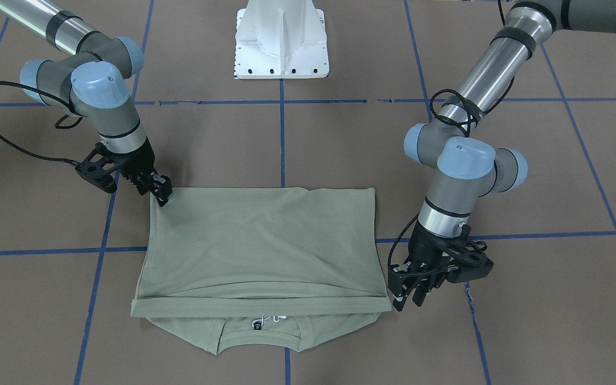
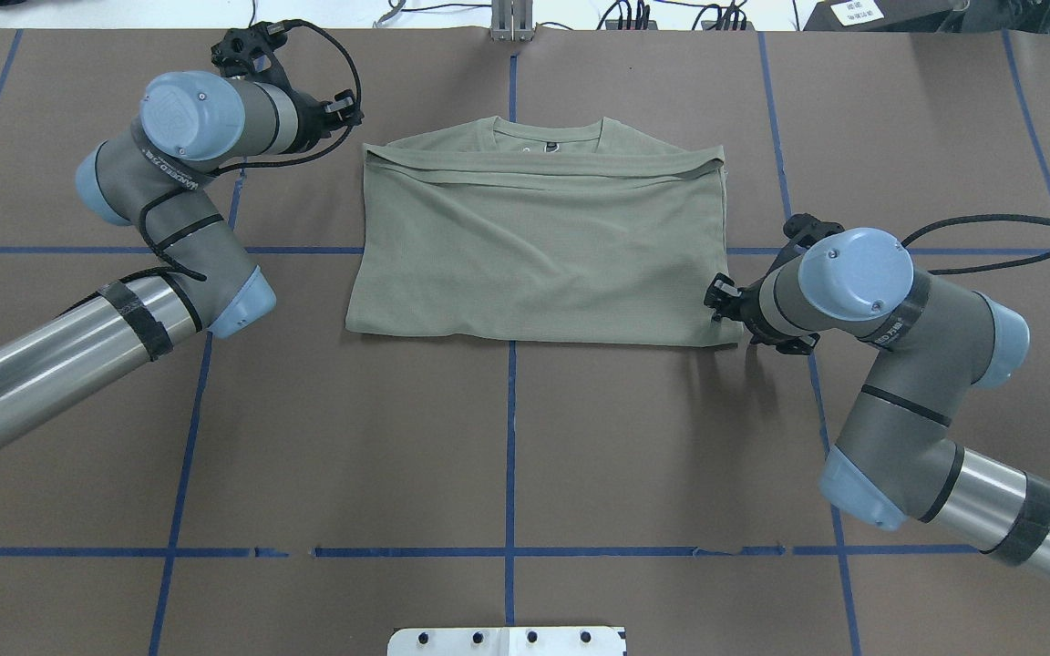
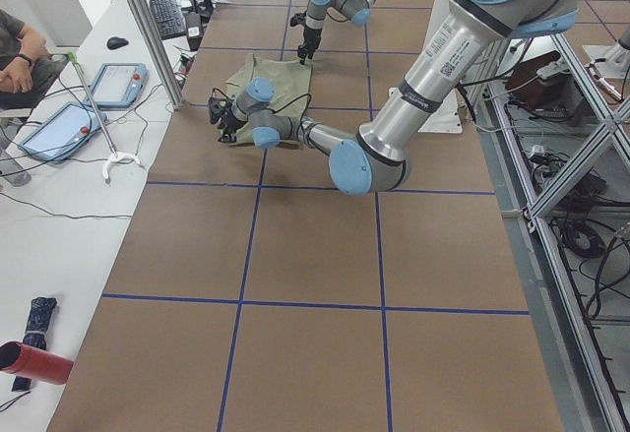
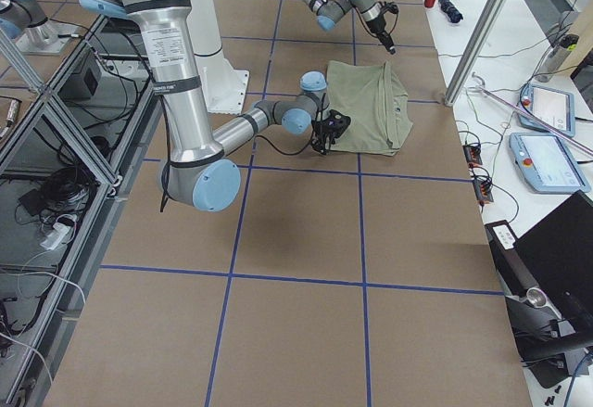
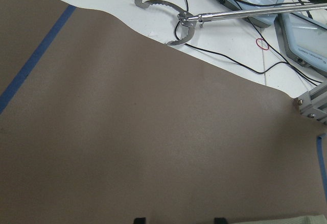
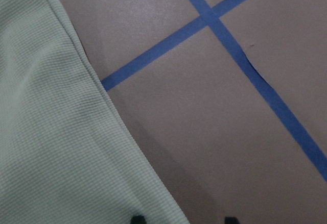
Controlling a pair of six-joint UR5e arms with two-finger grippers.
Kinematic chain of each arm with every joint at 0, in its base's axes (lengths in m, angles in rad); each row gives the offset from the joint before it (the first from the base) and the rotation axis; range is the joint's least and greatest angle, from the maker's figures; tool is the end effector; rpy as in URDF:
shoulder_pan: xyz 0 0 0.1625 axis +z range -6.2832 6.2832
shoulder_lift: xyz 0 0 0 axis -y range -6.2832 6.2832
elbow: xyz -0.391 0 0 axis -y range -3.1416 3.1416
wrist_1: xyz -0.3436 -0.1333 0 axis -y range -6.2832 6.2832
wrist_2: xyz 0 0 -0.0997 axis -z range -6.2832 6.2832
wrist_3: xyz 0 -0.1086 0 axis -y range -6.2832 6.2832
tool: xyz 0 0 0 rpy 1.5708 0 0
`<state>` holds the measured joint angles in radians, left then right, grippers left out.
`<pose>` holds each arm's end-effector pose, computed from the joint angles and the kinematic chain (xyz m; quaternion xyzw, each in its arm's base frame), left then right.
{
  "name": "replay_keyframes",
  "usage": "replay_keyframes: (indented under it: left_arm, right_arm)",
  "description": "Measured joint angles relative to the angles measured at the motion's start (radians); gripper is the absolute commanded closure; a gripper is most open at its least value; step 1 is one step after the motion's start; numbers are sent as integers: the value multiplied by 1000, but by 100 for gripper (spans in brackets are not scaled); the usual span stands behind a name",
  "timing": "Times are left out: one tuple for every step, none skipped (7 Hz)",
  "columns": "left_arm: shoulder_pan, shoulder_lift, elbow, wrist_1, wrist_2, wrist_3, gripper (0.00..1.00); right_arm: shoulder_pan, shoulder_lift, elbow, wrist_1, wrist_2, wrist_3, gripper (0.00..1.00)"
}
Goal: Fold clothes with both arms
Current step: 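Move the right gripper down to the folded shirt's side edge nearest it and grasp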
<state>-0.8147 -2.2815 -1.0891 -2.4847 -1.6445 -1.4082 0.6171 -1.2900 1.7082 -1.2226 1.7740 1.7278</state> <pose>0.4094 -0.6168 0.3351 0.2264 0.4918 -0.2504 0.8026 -0.3987 -0.4195 0.4061 -0.0068 -0.3836 0.3132 0.8687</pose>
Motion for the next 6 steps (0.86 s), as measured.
replay_keyframes:
  left_arm:
    - [0,0,0,1,0,0,46]
    - [0,0,0,1,0,0,46]
    - [-1,0,-2,2,0,0,46]
    - [-1,3,-17,4,-1,-1,46]
    - [1,23,-72,9,-10,-4,46]
    - [7,79,-181,12,-58,-8,46]
  right_arm:
    - [0,-2,2,0,3,2,100]
    - [0,-2,3,0,7,3,100]
    - [0,-5,12,0,10,4,100]
    - [0,-29,49,-1,23,5,100]
    - [-1,-83,121,-2,51,7,100]
    - [-18,-167,222,-2,86,24,100]
